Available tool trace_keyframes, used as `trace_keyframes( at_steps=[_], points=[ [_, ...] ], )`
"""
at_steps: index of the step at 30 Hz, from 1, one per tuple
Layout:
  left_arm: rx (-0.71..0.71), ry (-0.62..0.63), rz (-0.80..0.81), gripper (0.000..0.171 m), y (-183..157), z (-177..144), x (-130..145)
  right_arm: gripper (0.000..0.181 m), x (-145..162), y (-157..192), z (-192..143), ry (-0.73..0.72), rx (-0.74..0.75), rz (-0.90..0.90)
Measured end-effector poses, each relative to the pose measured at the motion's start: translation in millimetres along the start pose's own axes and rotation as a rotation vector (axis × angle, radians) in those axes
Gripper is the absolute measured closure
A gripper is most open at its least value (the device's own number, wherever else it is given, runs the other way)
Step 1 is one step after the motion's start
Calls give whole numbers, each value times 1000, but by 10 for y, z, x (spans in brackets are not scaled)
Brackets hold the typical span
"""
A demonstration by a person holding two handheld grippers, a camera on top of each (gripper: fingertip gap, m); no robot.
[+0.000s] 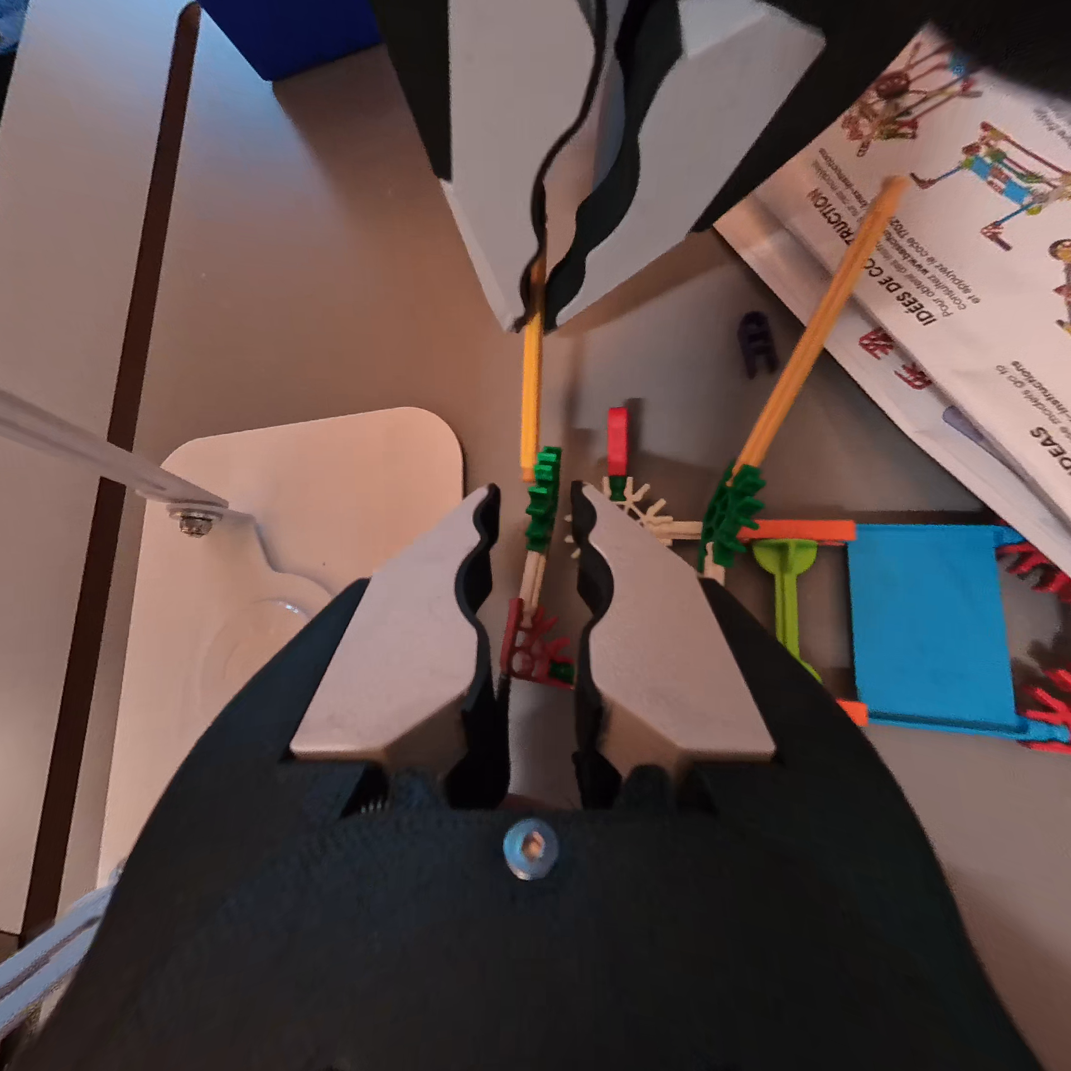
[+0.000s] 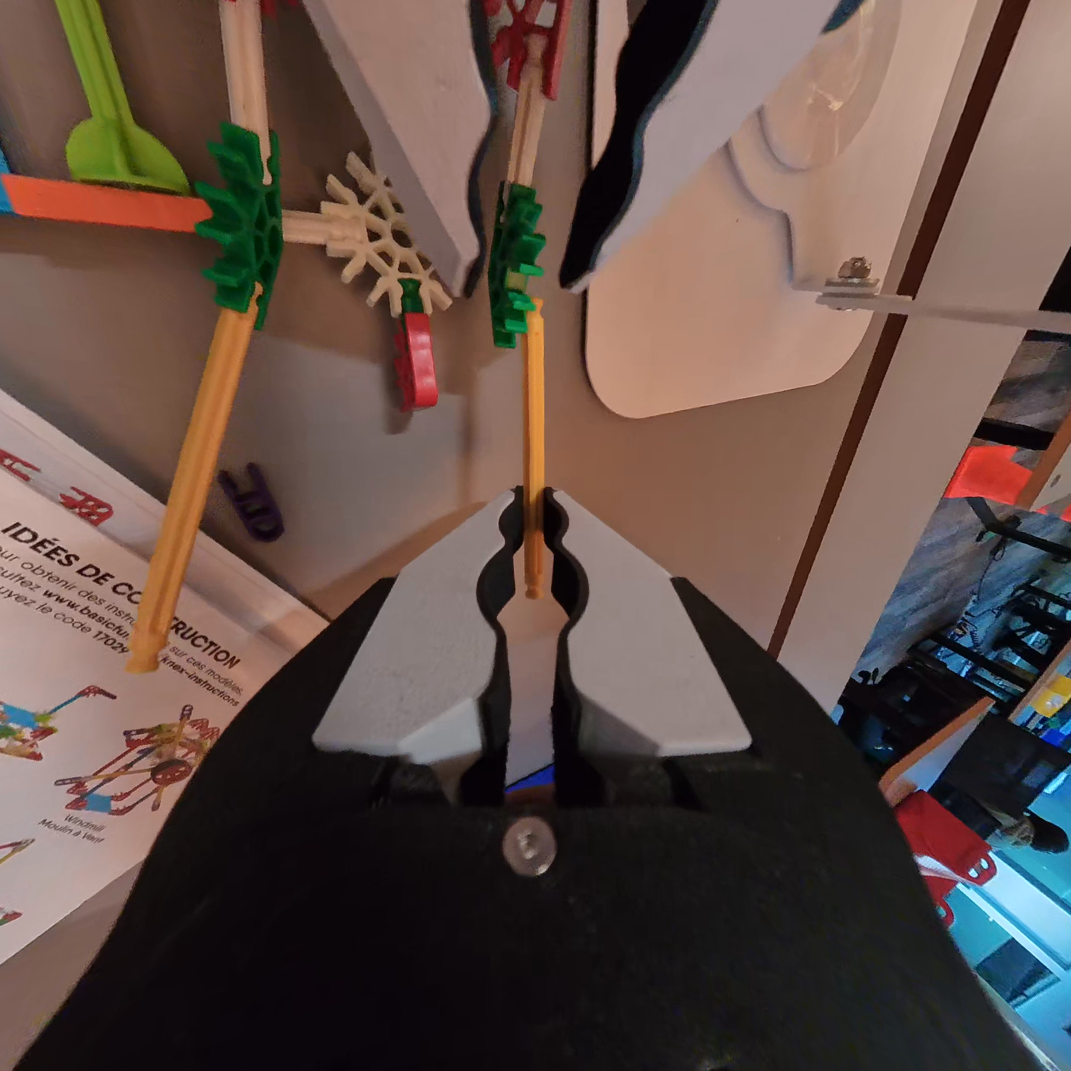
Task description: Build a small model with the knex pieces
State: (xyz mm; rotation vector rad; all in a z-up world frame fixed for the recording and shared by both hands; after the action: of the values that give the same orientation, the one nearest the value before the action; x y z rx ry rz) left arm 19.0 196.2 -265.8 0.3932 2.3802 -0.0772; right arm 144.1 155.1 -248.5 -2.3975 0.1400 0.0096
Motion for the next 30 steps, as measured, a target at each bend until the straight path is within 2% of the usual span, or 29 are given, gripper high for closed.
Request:
trace_keyframes(
  at_steps=[4, 8, 30],
  points=[
    [18, -24, -5, 152, 3, 34, 10, 178, -9, 21, 10, -10, -15, -7],
    [48, -65, -10, 161, -8, 69, 25, 178, 6, 19, -20, -22, -24, -7],
    [87, -121, -6, 161, -48, 112, 2, 178, 61, -23, -223, -119, -80, 32]
  ],
)
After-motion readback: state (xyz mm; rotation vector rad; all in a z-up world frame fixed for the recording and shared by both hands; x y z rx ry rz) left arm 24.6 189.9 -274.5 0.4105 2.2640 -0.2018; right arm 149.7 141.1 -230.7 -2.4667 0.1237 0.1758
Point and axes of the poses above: each gripper's, where its closed fingertips meet, z out along the fingers, x out of its underside, y = z × x across the jaws, the point moved 10 cm from there along -z, back along the fingers, and after that the axes turned 15 degrees about x, right-handed, at the moved point
